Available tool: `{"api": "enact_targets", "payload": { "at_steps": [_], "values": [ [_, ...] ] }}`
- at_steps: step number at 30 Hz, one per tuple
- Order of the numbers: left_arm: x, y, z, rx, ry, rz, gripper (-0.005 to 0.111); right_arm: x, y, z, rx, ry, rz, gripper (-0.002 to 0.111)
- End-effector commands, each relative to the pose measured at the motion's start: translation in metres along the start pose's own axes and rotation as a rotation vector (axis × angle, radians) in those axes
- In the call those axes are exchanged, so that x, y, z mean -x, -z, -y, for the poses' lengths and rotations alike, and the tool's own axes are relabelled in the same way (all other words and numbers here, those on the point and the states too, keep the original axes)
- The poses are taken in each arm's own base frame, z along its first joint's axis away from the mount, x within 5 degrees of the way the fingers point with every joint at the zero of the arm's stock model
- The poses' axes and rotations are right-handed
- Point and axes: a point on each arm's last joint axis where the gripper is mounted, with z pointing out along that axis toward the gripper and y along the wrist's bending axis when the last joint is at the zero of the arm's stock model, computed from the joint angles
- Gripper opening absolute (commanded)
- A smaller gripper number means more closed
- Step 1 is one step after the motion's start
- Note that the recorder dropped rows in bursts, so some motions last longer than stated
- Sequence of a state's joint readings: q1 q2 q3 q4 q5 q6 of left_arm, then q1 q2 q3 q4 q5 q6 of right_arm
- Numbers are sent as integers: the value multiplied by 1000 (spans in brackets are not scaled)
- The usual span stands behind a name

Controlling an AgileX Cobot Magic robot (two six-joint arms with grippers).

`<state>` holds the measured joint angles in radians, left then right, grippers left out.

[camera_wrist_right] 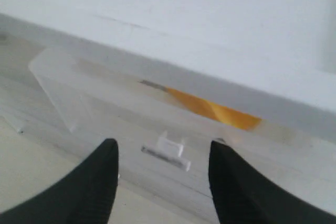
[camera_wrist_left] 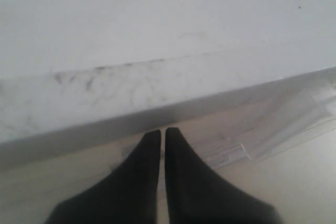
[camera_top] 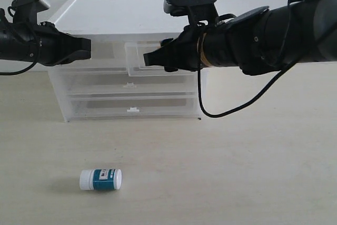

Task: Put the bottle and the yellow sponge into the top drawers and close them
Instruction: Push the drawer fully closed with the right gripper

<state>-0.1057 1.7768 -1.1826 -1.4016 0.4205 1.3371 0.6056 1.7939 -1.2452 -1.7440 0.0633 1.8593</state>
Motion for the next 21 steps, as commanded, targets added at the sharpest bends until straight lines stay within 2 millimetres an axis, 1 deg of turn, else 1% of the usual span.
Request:
{"api": "enact_targets", "payload": {
  "at_steps": [1, 5, 9, 12, 15, 18, 19, 21],
  "values": [
    [1, -3, -8, 58, 20, 13, 4, 9, 0, 5, -35, 7, 33, 49],
    [1, -3, -8, 55, 20, 12, 4, 2, -10, 7, -57, 9, 14, 49],
    [1, -3, -8, 55, 20, 12, 4, 5, -20, 6, -54, 8, 22, 49],
    [1, -3, -8, 55, 20, 12, 4, 12, -21, 7, -73, 9, 47, 49],
    [1, -3, -8, 55, 20, 12, 4, 13, -21, 8, -80, 31, 49, 49],
    [0, -3, -8, 56, 9, 8, 4, 13, -20, 3, -30, 20, 40, 49],
    [0, -4, -7, 52, -1, 1, 4, 15, -17, -1, 19, -6, 35, 49],
    [-1, -3, -8, 56, 1, -7, 4, 18, -11, -5, 60, -3, 36, 49]
  ]
}}
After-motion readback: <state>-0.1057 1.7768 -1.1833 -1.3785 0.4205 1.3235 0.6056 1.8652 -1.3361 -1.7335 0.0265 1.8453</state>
